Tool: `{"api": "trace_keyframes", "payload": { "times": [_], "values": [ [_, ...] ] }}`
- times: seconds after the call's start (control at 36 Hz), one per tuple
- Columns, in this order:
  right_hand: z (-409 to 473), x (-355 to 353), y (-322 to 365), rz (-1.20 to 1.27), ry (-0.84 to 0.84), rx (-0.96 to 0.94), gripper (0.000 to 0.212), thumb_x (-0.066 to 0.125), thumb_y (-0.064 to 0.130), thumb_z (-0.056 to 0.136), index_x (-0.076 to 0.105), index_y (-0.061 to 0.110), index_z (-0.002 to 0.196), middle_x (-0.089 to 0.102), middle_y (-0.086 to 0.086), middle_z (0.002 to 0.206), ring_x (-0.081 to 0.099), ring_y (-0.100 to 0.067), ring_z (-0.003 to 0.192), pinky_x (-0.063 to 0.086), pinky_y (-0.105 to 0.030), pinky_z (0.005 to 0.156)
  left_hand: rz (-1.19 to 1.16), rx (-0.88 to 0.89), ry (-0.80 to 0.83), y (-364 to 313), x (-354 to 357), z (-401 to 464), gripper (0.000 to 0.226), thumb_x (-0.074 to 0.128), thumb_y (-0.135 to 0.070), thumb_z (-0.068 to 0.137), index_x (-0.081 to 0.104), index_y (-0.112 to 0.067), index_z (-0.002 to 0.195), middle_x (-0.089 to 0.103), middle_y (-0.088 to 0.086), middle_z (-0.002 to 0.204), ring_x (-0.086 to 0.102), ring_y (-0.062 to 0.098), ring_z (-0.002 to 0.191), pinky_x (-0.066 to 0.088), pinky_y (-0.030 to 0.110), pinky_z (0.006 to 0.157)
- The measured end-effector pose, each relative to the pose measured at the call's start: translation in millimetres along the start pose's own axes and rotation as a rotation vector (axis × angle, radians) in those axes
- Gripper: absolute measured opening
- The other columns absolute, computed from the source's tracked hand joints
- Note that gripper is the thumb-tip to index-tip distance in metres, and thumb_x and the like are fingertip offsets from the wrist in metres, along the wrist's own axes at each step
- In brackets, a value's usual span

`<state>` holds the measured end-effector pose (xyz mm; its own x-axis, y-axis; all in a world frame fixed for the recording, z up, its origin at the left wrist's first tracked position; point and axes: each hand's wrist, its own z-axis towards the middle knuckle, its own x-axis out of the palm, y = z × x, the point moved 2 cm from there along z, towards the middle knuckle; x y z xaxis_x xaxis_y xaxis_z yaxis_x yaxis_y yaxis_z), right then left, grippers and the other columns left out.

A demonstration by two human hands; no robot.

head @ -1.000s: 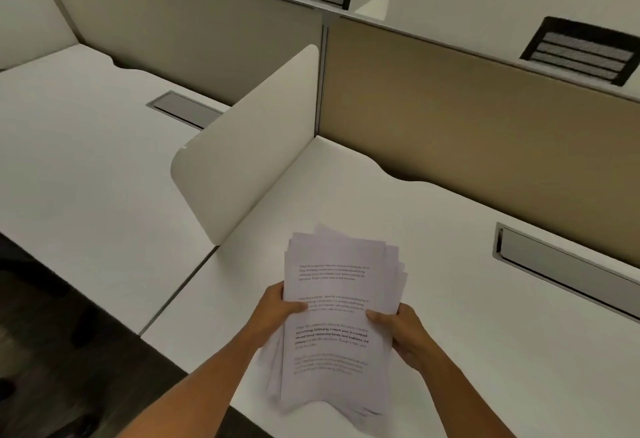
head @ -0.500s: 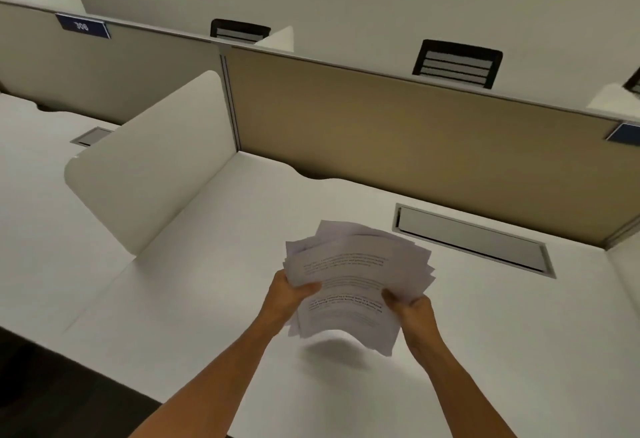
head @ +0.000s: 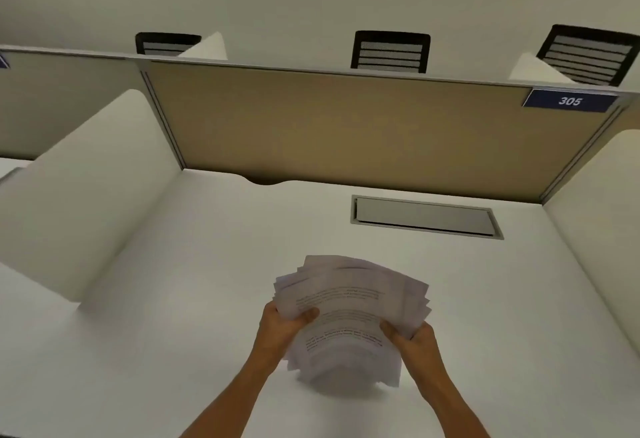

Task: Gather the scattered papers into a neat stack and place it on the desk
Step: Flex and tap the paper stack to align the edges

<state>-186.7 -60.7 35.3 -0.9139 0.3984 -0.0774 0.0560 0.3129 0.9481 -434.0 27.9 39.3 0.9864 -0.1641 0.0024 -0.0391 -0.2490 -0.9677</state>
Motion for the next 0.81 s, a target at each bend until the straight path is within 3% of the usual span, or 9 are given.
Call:
{"api": "trace_keyframes", "payload": {
  "times": [0.14, 0.28, 0.42, 0.53, 0.69, 0.81],
  "values": [
    [-2, 1, 8, 0.018, 0.063, -0.01, 0.029, 0.083, 0.017, 0.079, 0.073, 0.028, 0.104, 0.08, 0.009, 0.095, 0.076, -0.01, 0.084, 0.061, -0.021, 0.063, 0.043, 0.005, 0.061, 3, -6, 2, 0.045, 0.089, -0.048, 0.054, 0.075, -0.036, 0.095, 0.079, -0.012, 0.095, 0.076, 0.008, 0.085, 0.06, 0.021, 0.059],
    [-3, 5, 5, 0.015, 0.074, 0.006, 0.029, 0.082, 0.02, 0.08, 0.072, 0.028, 0.105, 0.08, 0.009, 0.096, 0.076, -0.012, 0.085, 0.061, -0.022, 0.064, 0.05, -0.011, 0.088, 11, -8, 0, 0.03, 0.086, -0.033, 0.066, 0.076, -0.036, 0.094, 0.079, -0.01, 0.096, 0.077, 0.013, 0.085, 0.061, 0.023, 0.06],
    [-3, 7, -4, 0.019, 0.011, 0.02, 0.022, 0.077, 0.017, 0.085, 0.071, 0.03, 0.101, 0.079, 0.012, 0.087, 0.075, -0.013, 0.08, 0.061, -0.022, 0.061, 0.071, 0.004, 0.114, 17, -3, -3, 0.029, 0.082, -0.028, 0.071, 0.076, -0.034, 0.099, 0.08, -0.004, 0.1, 0.076, 0.021, 0.091, 0.063, 0.029, 0.068],
    [-1, 4, 4, 0.039, 0.017, -0.016, 0.027, 0.077, 0.011, 0.086, 0.072, 0.032, 0.103, 0.079, 0.009, 0.093, 0.074, -0.011, 0.084, 0.06, -0.021, 0.062, 0.089, 0.074, 0.087, 8, -3, 2, 0.036, 0.084, -0.031, 0.068, 0.075, -0.037, 0.103, 0.079, -0.006, 0.101, 0.074, 0.011, 0.093, 0.063, 0.028, 0.076],
    [3, -5, 14, 0.037, 0.032, -0.054, 0.033, 0.085, 0.011, 0.078, 0.074, 0.031, 0.103, 0.078, 0.009, 0.098, 0.073, -0.004, 0.088, 0.058, -0.015, 0.068, 0.132, 0.118, 0.1, -8, -4, 7, 0.042, 0.086, -0.04, 0.061, 0.071, -0.054, 0.098, 0.076, -0.02, 0.101, 0.07, -0.002, 0.092, 0.058, 0.014, 0.069],
    [4, -8, 12, 0.041, 0.017, -0.067, 0.042, 0.088, 0.017, 0.074, 0.071, 0.029, 0.111, 0.078, 0.008, 0.102, 0.073, -0.007, 0.091, 0.06, -0.019, 0.068, 0.143, 0.12, 0.092, -7, -4, 8, 0.047, 0.087, -0.045, 0.06, 0.068, -0.051, 0.103, 0.073, -0.018, 0.104, 0.069, 0.002, 0.096, 0.061, 0.02, 0.07]
  ]
}}
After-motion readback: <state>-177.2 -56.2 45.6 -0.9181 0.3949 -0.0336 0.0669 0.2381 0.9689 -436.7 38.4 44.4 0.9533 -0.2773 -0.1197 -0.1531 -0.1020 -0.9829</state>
